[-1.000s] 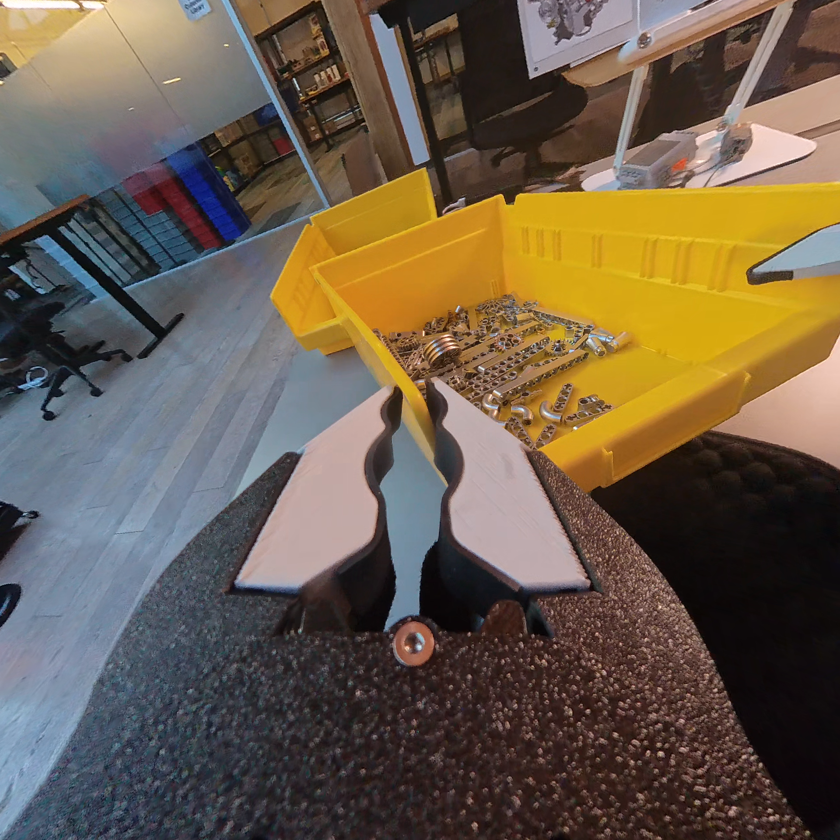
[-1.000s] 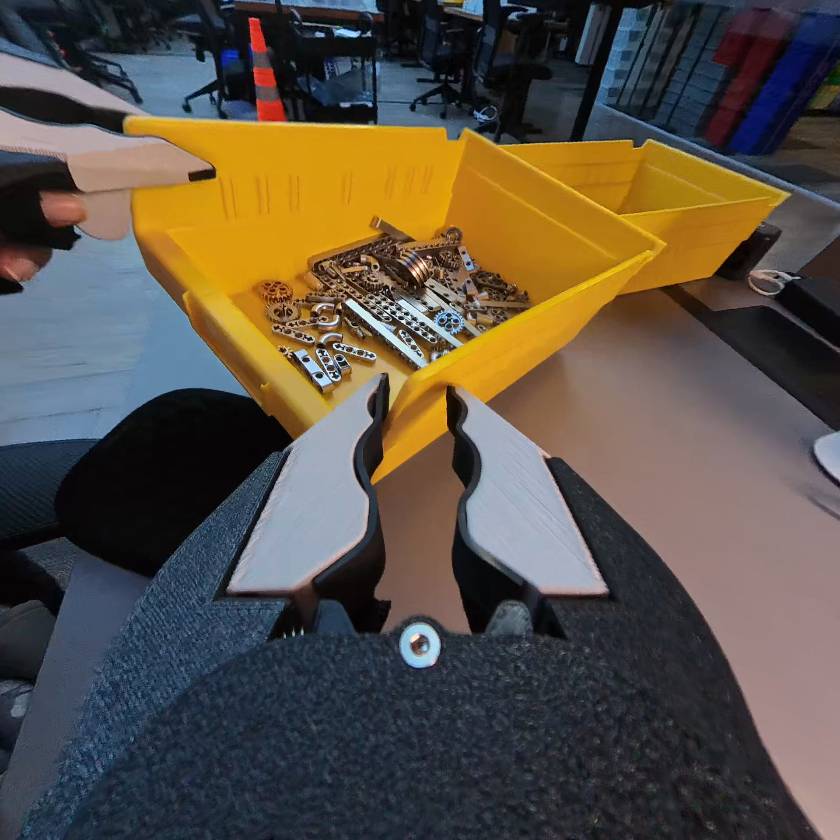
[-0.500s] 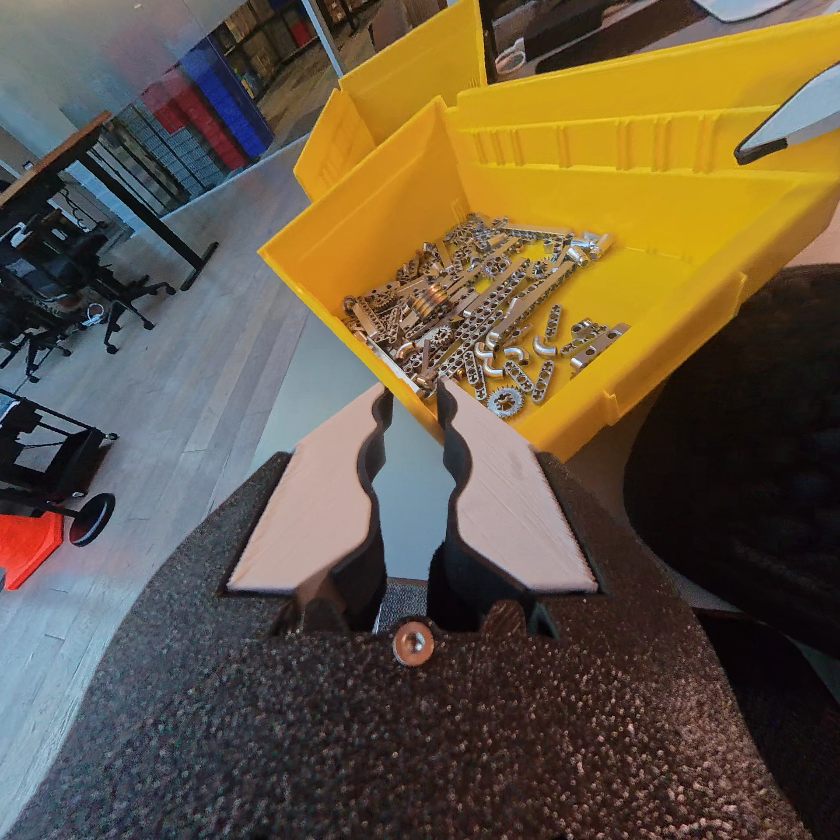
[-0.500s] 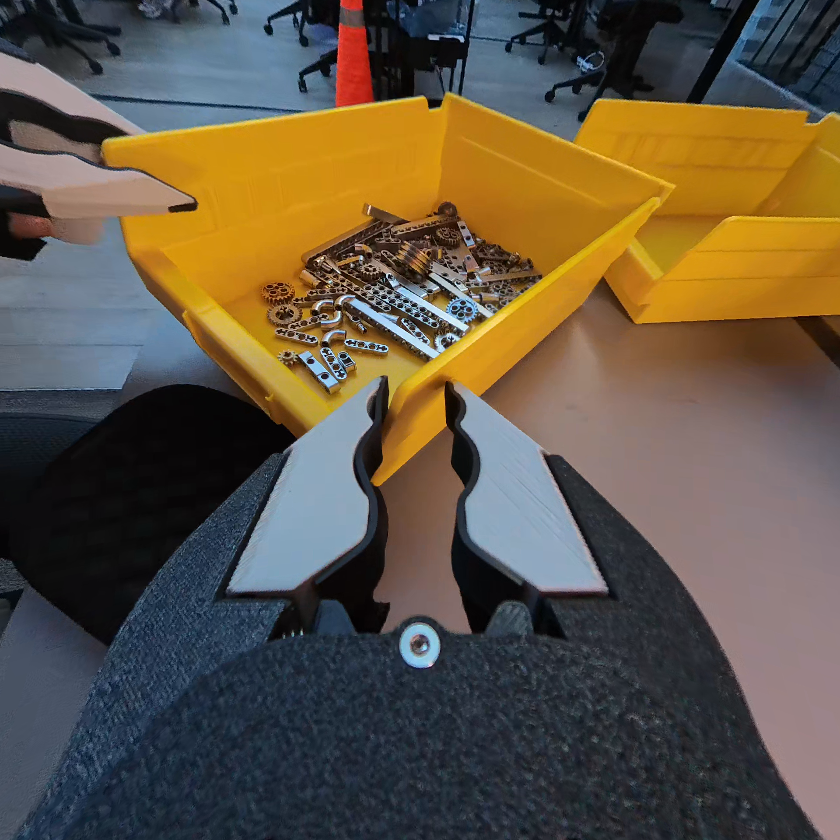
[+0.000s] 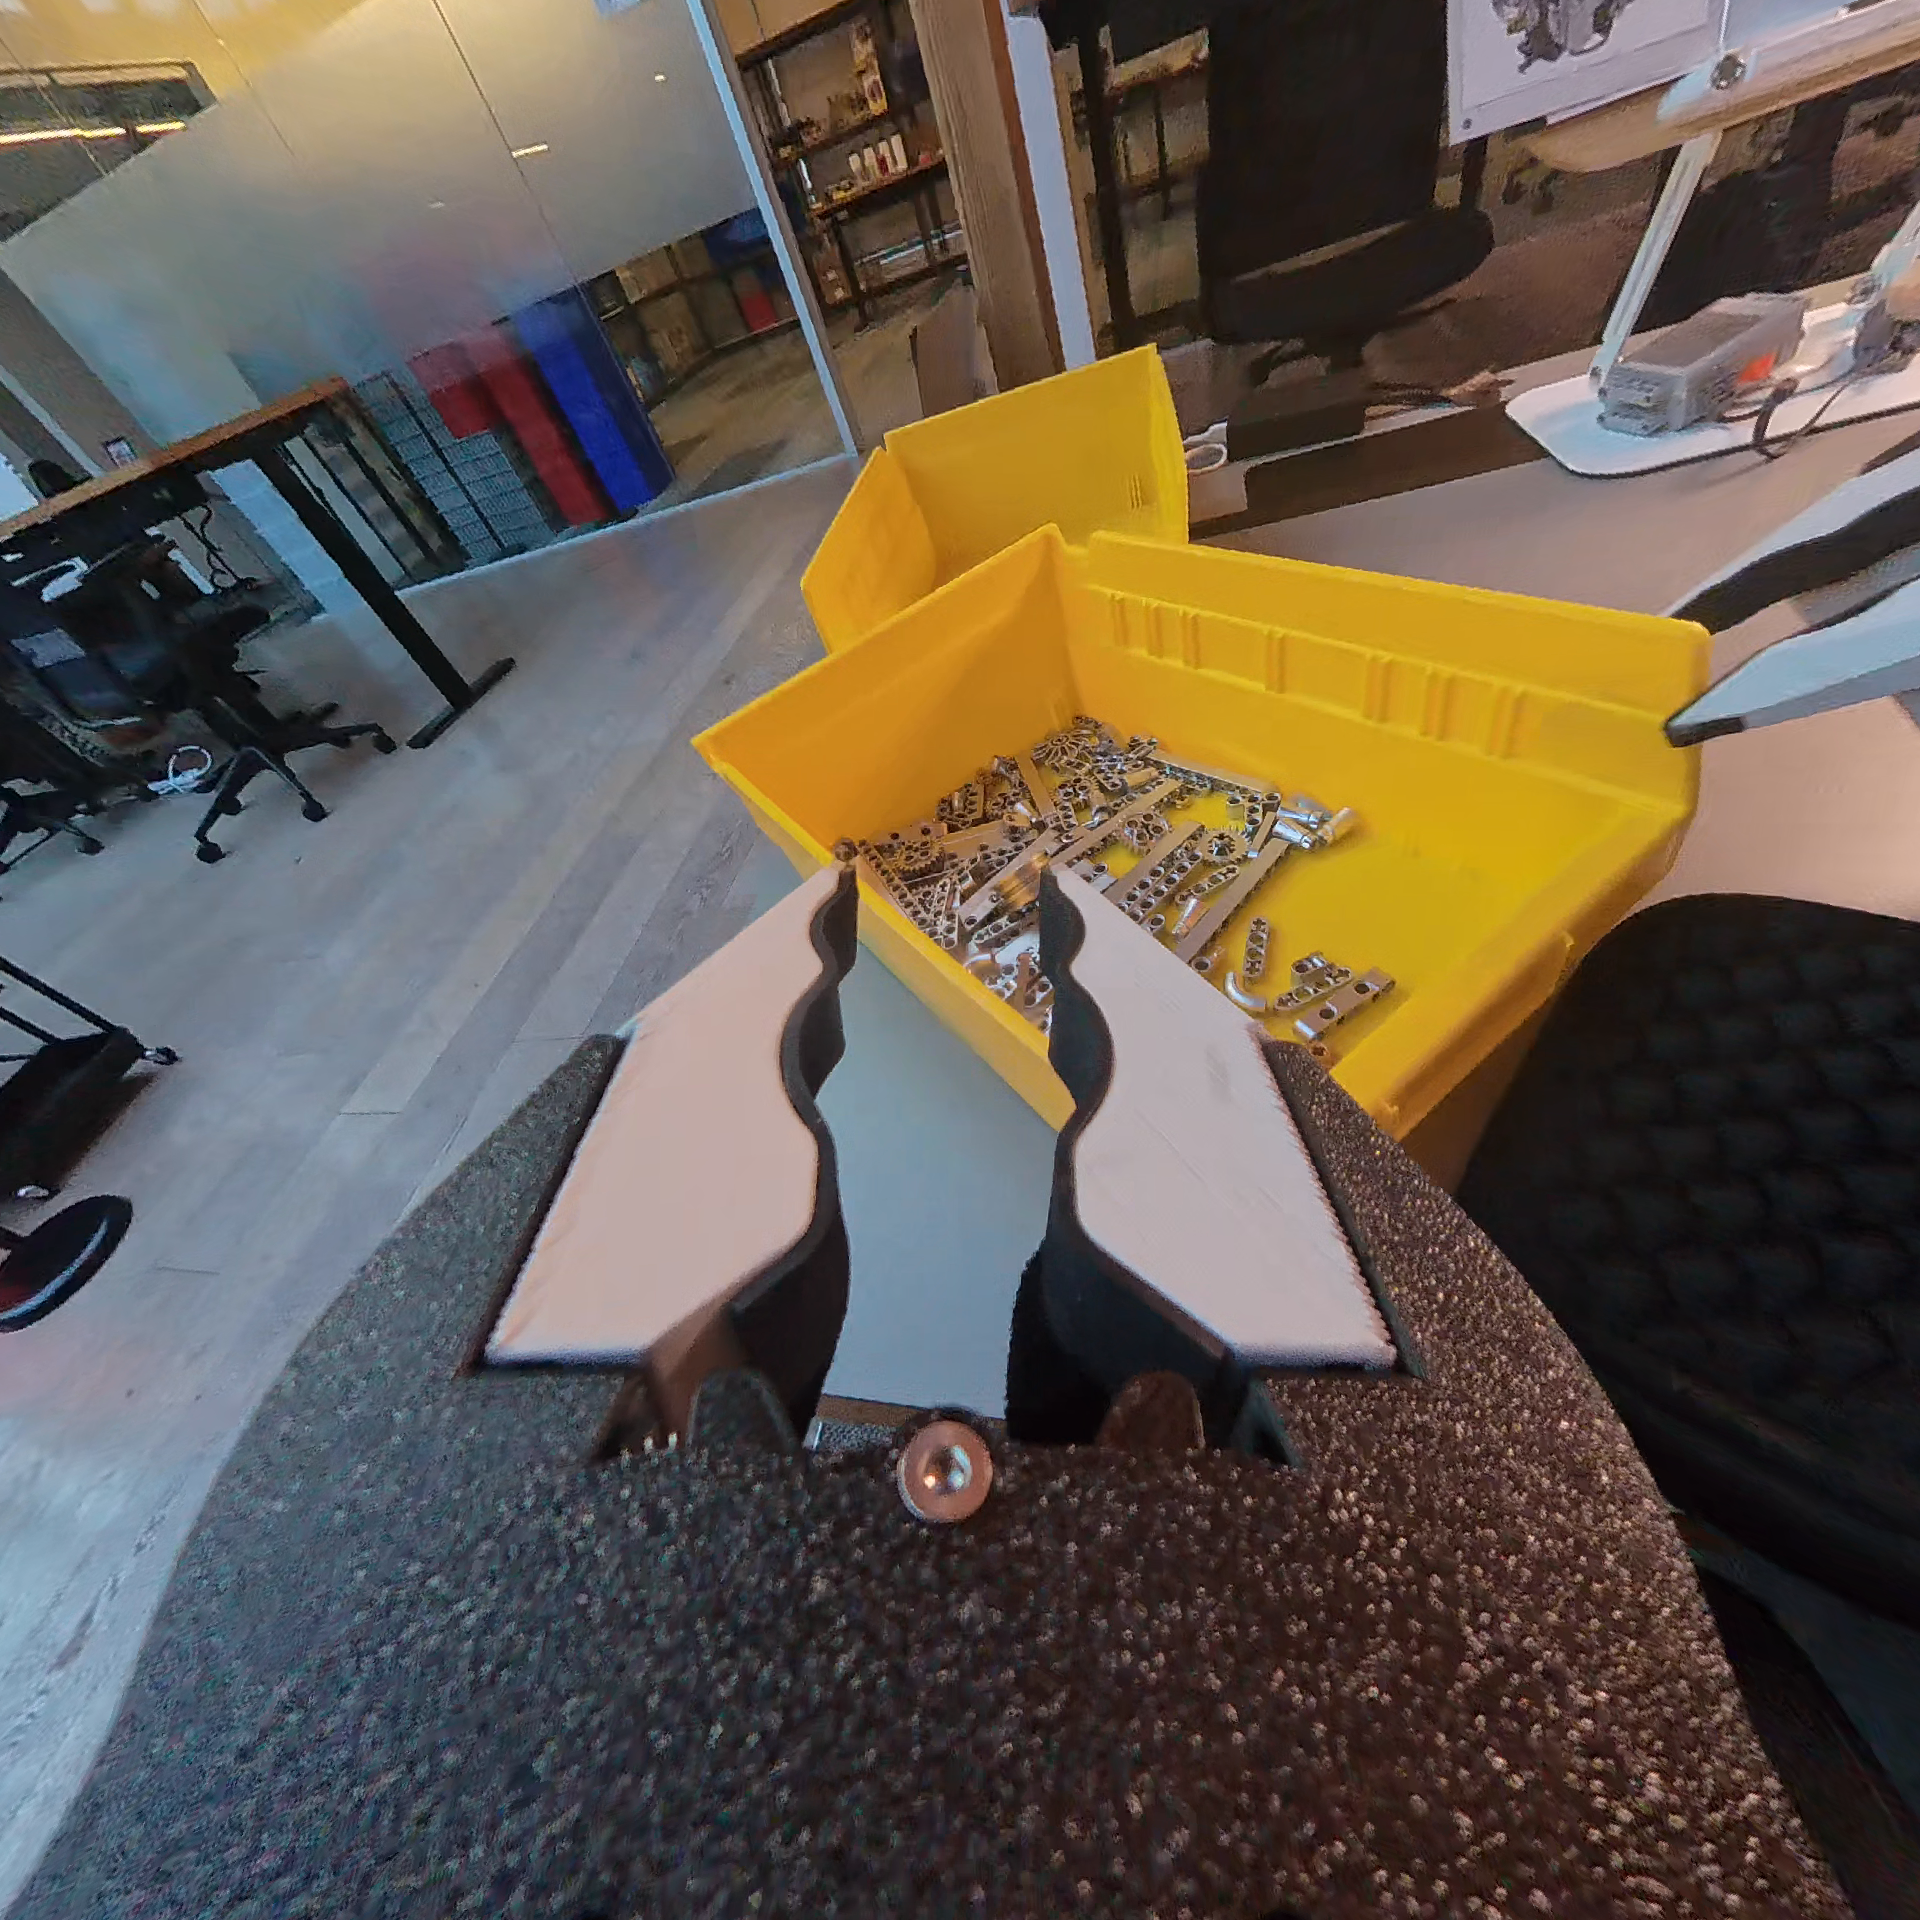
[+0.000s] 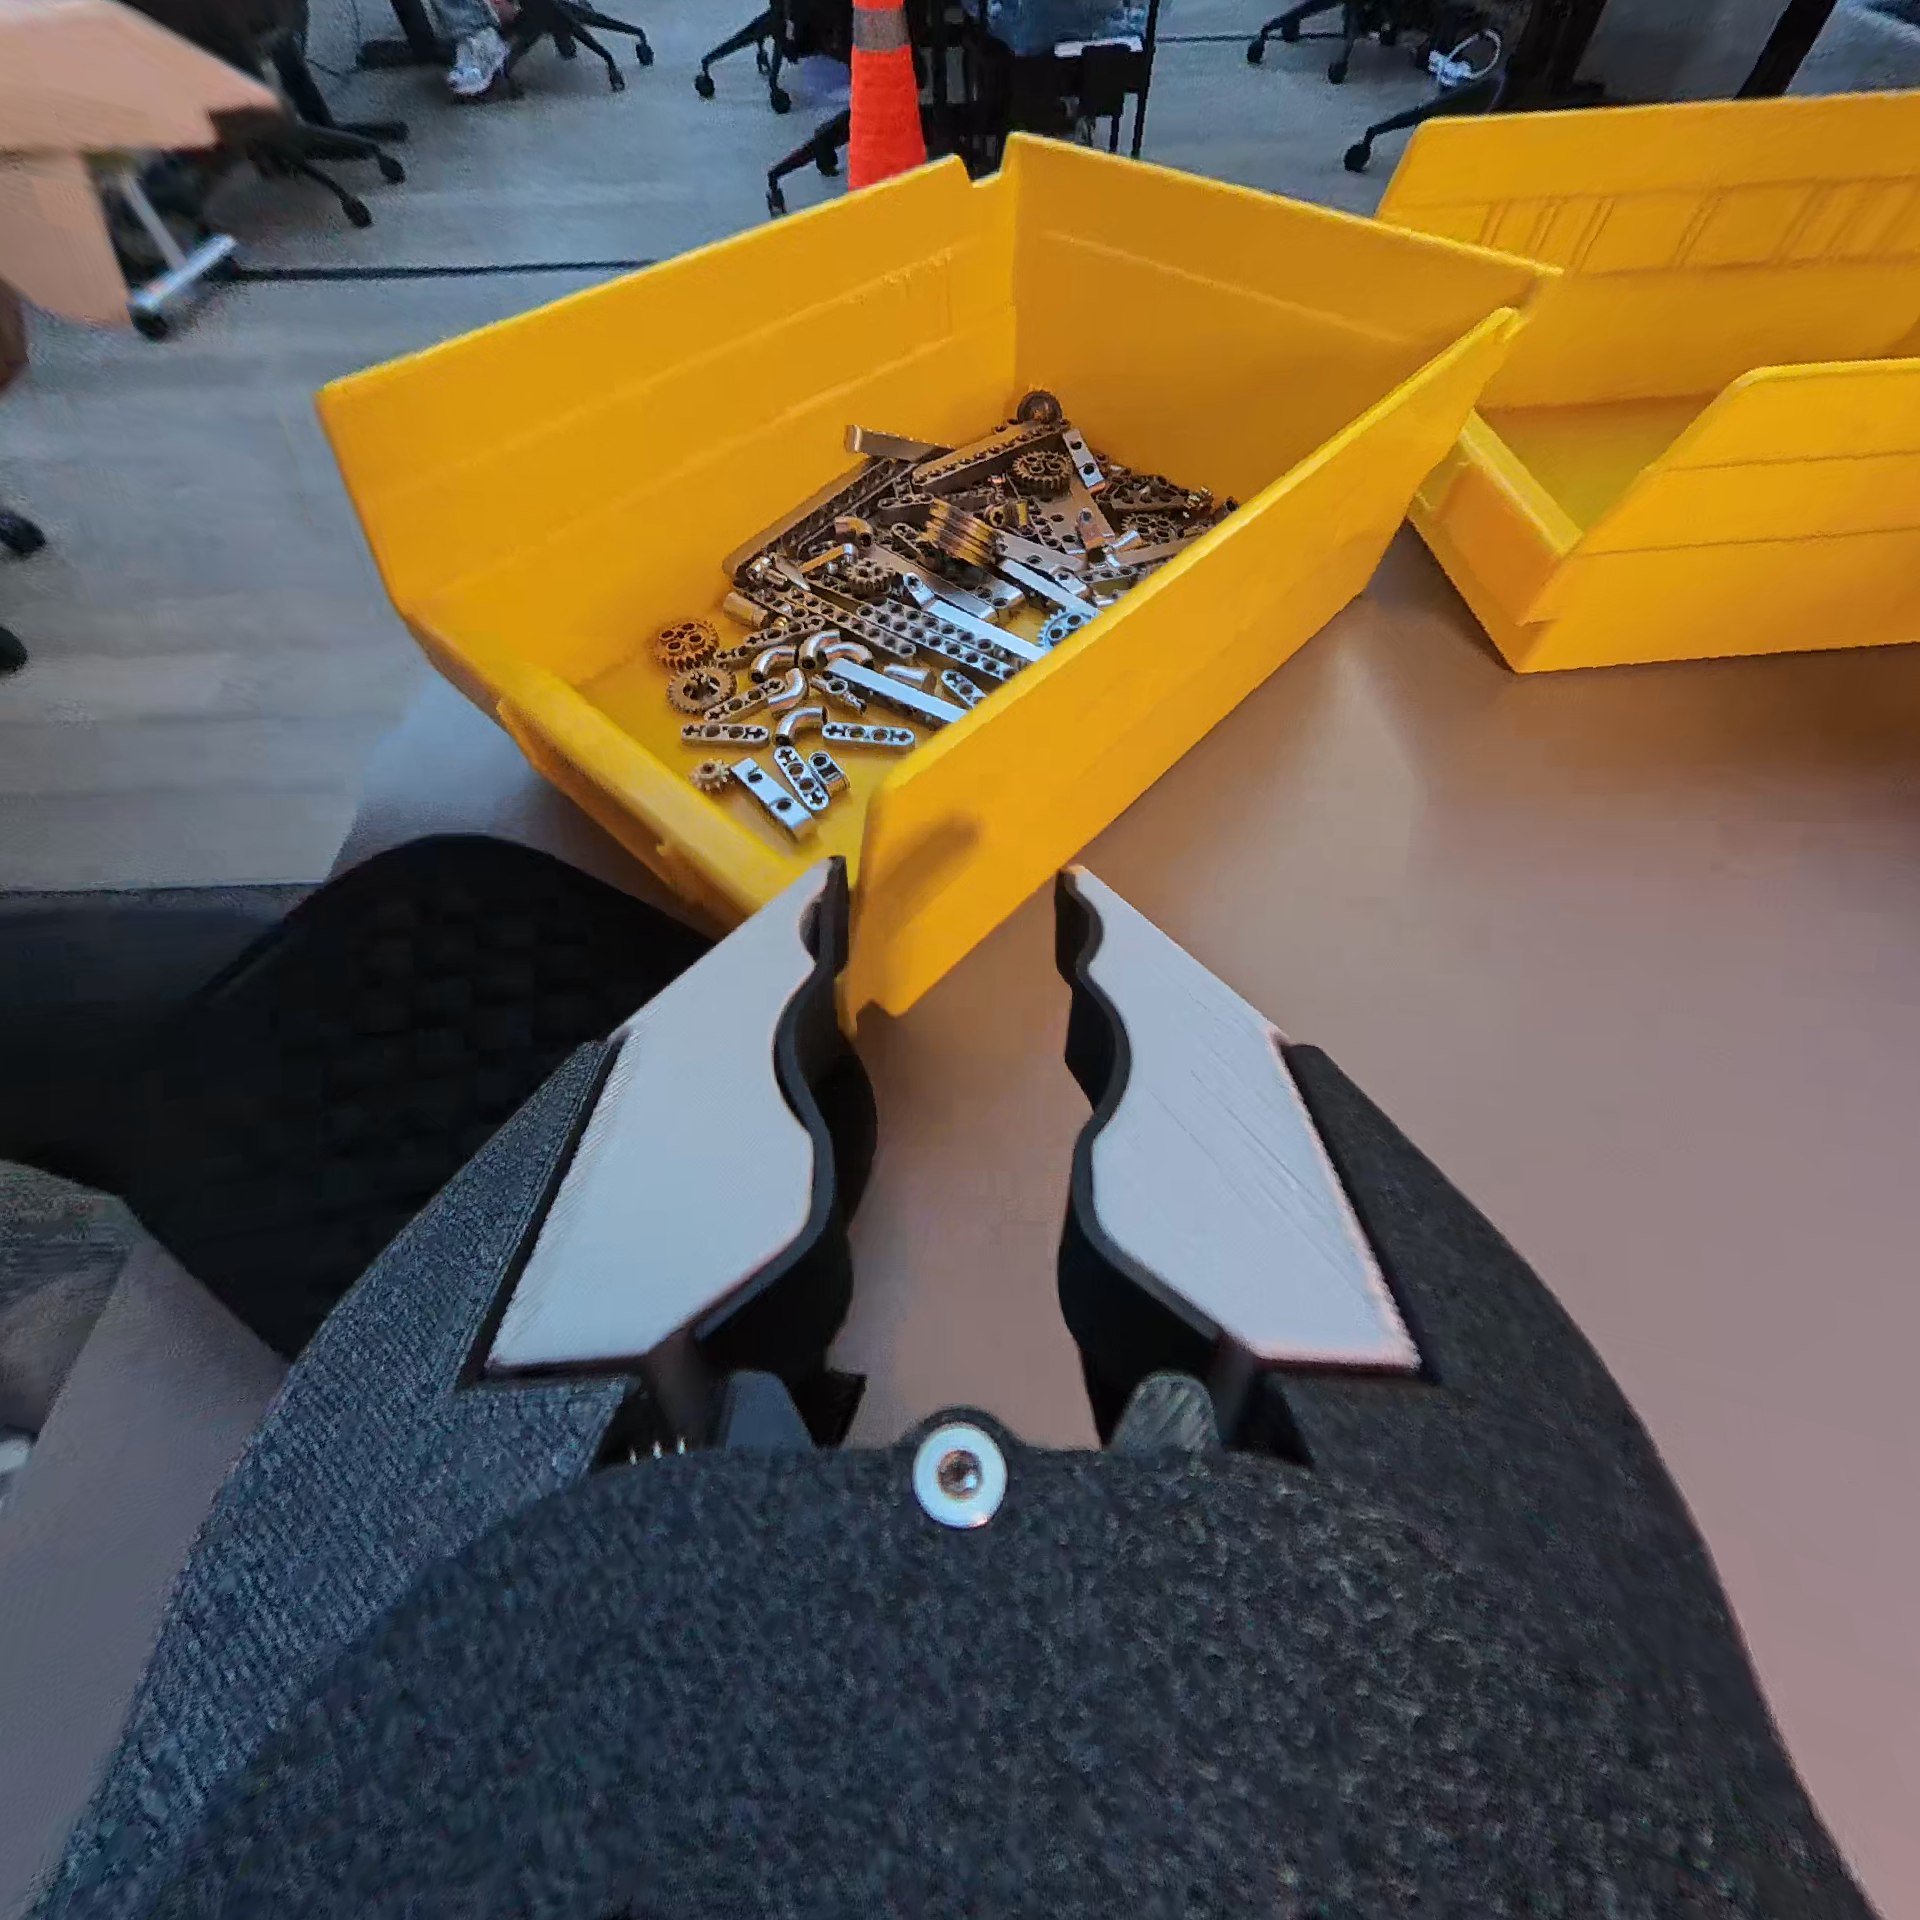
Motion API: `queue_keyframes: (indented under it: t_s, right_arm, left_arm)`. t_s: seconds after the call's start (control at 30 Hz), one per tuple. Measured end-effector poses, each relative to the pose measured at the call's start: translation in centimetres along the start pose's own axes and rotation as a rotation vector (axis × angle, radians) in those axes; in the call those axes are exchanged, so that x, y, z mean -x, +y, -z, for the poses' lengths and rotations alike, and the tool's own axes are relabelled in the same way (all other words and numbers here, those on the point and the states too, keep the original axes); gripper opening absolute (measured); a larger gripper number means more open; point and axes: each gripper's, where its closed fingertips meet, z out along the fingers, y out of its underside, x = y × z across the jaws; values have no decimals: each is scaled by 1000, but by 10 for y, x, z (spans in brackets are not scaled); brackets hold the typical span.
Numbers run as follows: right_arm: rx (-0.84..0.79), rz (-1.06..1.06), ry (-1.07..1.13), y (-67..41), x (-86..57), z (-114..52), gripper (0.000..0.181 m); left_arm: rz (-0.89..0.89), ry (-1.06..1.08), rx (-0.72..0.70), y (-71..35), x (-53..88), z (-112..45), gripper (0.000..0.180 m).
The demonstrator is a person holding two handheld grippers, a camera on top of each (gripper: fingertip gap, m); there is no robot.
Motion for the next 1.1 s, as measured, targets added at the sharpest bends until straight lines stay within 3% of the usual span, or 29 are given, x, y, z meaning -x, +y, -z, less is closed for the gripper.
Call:
queue_keyframes:
  t_s: [0.17, 0.33, 0.4, 0.53, 0.67, 0.77, 0.8, 0.87, 1.1]
  right_arm:
    - [-22, 70, 81, 12, -16, 88, 46]
    - [-84, 24, 270, 38, -43, 199, 49]
    - [-80, -1, 359, 57, -52, 241, 49]
    - [-59, -71, 466, 92, -53, 307, 47]
    - [-19, -89, 635, 121, -55, 355, 48]
    - [-3, -111, 726, 135, -54, 383, 49]
    - [1, -116, 747, 139, -53, 391, 49]
    - [22, -120, 790, 146, -52, 410, 49]
    - [-40, -188, 838, 151, -56, 447, 47]
  left_arm:
    - [-36, 146, -43, -55, -25, -22, 38]
    - [-105, 358, 2, -91, -75, -80, 48]
    - [-169, 417, 96, -88, -91, -119, 57]
    - [-270, 471, 243, -86, -108, -209, 57]
    - [-377, 440, 463, -69, -107, -300, 58]
    - [-359, 470, 667, -40, -115, -343, 59]
    - [-350, 485, 720, -31, -120, -351, 50]
    - [-366, 482, 772, -22, -125, -364, 10]
    - [-344, 525, 814, -35, -168, -357, 12]
